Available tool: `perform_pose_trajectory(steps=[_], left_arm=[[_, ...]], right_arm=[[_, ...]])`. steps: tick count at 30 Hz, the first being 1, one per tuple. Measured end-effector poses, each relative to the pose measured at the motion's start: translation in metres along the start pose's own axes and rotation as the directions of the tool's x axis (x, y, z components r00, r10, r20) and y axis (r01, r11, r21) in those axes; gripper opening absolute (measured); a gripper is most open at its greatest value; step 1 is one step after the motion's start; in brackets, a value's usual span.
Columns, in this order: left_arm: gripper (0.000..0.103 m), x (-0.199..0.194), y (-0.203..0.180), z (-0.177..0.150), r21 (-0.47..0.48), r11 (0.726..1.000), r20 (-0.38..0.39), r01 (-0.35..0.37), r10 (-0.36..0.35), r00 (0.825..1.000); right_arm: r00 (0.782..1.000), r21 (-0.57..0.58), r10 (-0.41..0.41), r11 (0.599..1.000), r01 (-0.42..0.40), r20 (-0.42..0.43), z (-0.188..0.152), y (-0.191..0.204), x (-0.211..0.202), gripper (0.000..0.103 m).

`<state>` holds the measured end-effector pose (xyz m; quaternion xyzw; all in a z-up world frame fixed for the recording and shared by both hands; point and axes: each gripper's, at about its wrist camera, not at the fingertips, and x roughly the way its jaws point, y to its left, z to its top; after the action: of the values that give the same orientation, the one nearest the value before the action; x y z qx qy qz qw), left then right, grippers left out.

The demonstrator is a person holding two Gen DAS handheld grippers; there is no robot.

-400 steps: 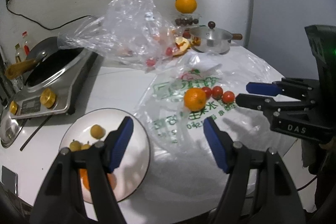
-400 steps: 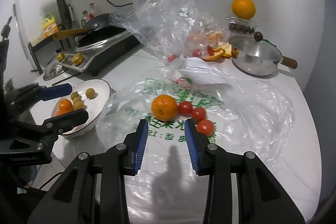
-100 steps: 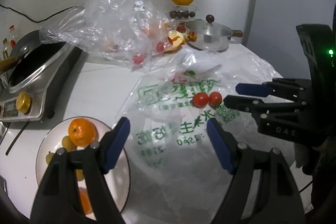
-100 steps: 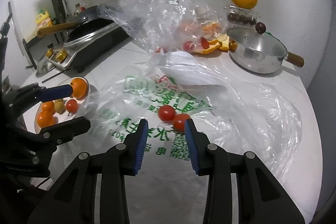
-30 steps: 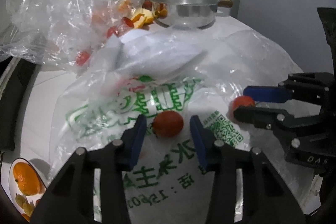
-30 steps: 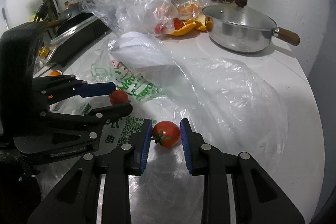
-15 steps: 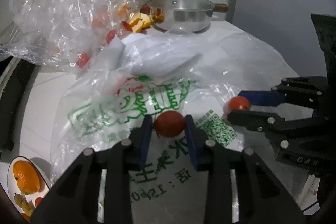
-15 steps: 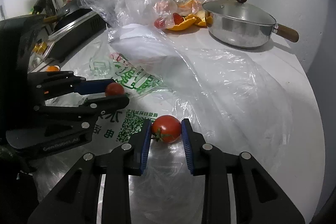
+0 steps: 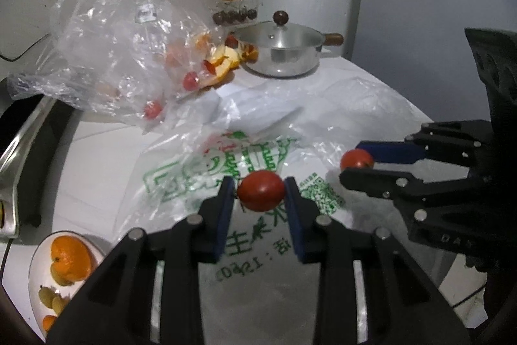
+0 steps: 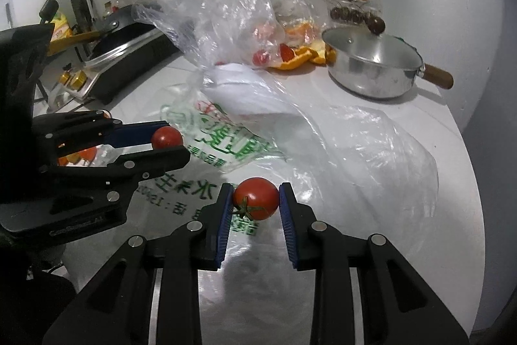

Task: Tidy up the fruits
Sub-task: 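Carry both cherry tomatoes over the white plate with both tools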

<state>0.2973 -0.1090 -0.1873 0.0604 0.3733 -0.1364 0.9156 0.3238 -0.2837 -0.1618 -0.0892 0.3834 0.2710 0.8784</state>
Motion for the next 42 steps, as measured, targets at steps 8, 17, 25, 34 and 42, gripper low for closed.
perform_pose_trajectory(steps=[8, 17, 25, 34, 42], left_arm=[[0.032, -0.033, 0.007, -0.012, -0.008, 1.0, 0.034, -0.01, 0.01, 0.999], [0.032, -0.06, 0.021, -0.028, -0.028, 0.999, 0.054, -0.019, 0.021, 0.998], [0.032, -0.077, 0.032, -0.043, -0.044, 0.999, 0.065, -0.024, 0.027, 0.998], [0.032, -0.091, 0.048, -0.062, -0.073, 0.996, 0.061, -0.042, 0.047, 0.997], [0.032, -0.099, 0.064, -0.081, -0.107, 0.993, 0.053, -0.057, 0.062, 0.997]], right_arm=[[1.0, -0.029, 0.004, 1.0, -0.004, 0.028, 0.005, 0.027, -0.015, 0.031], [0.999, -0.059, 0.009, 0.998, -0.006, 0.047, 0.006, 0.055, -0.028, 0.031], [0.999, -0.084, 0.014, 0.996, -0.01, 0.05, 0.006, 0.078, -0.032, 0.031], [0.999, -0.114, 0.025, 0.993, -0.02, 0.046, 0.006, 0.103, -0.031, 0.031], [0.999, -0.141, 0.032, 0.99, -0.026, 0.042, 0.007, 0.125, -0.03, 0.031]])
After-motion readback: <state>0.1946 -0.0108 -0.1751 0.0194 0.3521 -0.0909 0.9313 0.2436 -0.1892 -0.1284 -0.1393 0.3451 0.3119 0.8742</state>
